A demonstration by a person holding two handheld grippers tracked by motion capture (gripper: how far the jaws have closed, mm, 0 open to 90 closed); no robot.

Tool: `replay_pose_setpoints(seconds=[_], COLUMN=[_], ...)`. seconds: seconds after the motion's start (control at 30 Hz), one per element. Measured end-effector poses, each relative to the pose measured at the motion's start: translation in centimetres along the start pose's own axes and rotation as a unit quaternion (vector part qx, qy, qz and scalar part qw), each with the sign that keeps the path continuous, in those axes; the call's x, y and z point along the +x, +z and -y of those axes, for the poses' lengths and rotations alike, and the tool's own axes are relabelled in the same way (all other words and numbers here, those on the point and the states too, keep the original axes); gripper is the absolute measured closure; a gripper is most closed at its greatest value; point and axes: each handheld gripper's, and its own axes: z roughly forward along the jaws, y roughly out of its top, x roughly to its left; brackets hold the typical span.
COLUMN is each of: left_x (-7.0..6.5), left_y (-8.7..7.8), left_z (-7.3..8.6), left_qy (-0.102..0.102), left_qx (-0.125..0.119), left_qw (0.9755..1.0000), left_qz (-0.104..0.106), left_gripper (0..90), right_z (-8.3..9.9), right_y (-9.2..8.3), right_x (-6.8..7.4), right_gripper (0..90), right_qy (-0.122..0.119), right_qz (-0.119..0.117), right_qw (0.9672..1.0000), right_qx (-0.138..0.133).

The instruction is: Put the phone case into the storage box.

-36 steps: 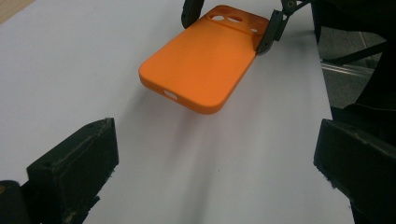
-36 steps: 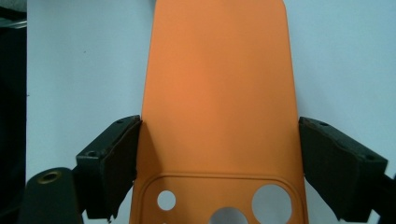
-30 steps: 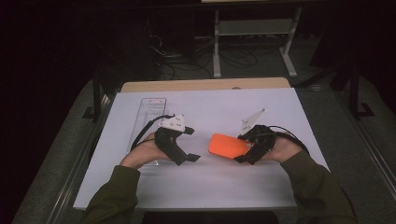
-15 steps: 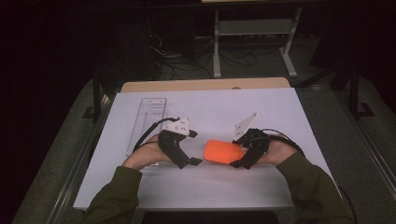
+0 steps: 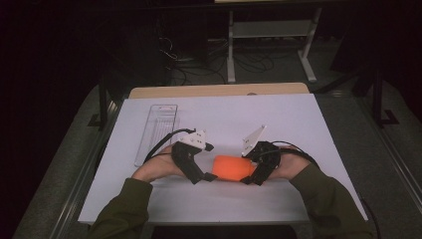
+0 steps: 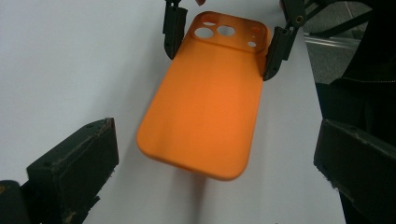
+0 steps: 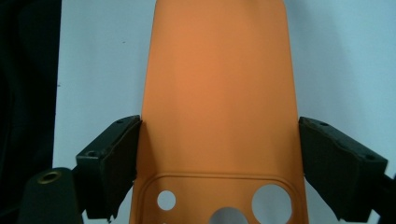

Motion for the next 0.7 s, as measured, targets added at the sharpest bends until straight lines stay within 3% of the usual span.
replay_pose_setpoints(seconds=[0.3,0.7], left_x=[-0.3,-0.6], left_y=[0.5,1.5], left_z=[0.0,-0.2], left_qy=[0.001,0.026], left_qx=[0.012,0.029], left_qw=[0.9999,0.9992], left_qz=[0.006,0.014], left_gripper=[0.0,0.0], right_z=[-0.7,-1.3], right_y=[0.8,1.1], right_x=[0.7,1.2], right_gripper=[15.2,15.1], right_qy=[-0.014,-0.027], right_qz=[-0.011,-0.02], right_qw=[0.9998,0.9994], right_qx=[0.009,0.007])
